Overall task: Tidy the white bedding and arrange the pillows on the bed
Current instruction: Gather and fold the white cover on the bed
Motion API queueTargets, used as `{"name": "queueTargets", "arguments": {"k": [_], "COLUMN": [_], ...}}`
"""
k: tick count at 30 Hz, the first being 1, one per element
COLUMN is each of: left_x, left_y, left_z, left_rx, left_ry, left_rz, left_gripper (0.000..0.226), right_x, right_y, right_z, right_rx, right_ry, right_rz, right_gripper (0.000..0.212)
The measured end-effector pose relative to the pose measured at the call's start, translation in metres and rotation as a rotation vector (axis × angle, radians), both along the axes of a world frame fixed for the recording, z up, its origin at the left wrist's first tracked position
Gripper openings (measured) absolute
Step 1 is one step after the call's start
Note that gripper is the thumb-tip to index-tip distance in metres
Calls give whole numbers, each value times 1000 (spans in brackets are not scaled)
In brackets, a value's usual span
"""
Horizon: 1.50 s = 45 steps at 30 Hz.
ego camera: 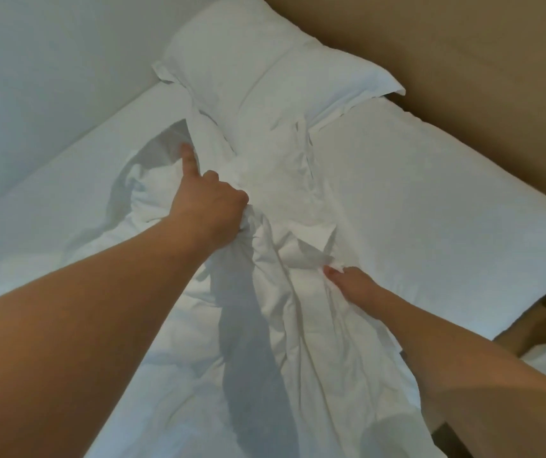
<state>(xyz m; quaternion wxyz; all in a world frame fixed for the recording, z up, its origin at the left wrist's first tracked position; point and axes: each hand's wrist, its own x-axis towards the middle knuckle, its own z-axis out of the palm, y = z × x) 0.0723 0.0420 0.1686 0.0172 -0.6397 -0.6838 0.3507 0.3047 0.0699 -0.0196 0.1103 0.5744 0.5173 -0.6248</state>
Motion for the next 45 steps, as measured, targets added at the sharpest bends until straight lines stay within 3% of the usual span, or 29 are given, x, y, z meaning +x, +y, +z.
{"name": "queueTargets", "arguments": {"k": [2,4,6,8,10,12,13,15,18,20,22,25,27,30,31,33,35,37,39,42,44,45], "left_x": [9,22,27,18,4,-5,-7,-7,-18,-29,-33,-6,19,52,60,75,92,113,138,159,161,161], "left_y": [1,3,6,10,20,34,42,61,90,107,113,64,-3,-114,-144,-185,-210,-224,-221,-197,-182,-177], "left_z": [1,1,2,6,14,21,24,23,7,-2,-20,-65,-99,-136,-143,-153,-156,-157,-155,-158,-167,-174], "left_rx": [14,6,13,49,91,118,126,126,210,359,511,609,522,130,34,-83,-265,-386,-278,-10,82,109], "left_ry": [-70,-129,-155,-167,-170,-169,-163,-152,-72,2,-18,-265,-399,-553,-635,-847,-1001,-1079,-1071,-902,-806,-797], "left_rz": [-10,-56,-112,-152,-158,-179,-212,-292,-330,-181,12,223,383,735,858,1077,1173,1092,931,792,727,706], "left_gripper": [26,31,33,29,26,26,27,29,27,34,47,54,54,57,57,65,94,124,132,114,75,55], "right_x": [17,27,25,5,-22,-44,-53,-65,-67,-50,-26,1,12,30,35,35,27,21,27,51,70,81], "right_y": [19,38,50,47,28,-11,-34,-64,-33,20,63,55,12,-48,-60,-69,-57,-27,9,32,17,3], "right_z": [7,18,34,70,106,115,113,107,95,82,57,32,29,17,10,10,26,49,68,87,89,85], "right_rx": [289,408,429,292,124,136,180,225,20,9,19,-146,-218,-98,-46,-38,-72,-69,-33,-131,-228,-251], "right_ry": [-237,-261,-37,379,551,496,420,310,350,317,309,239,241,135,79,25,7,60,96,194,222,183], "right_rz": [93,9,-157,-231,-63,207,300,299,-74,-303,-365,-128,-73,2,43,108,151,121,0,-181,-195,-102], "right_gripper": [50,37,46,60,96,115,110,74,47,35,31,53,46,86,90,64,29,22,26,31,27,24]}}
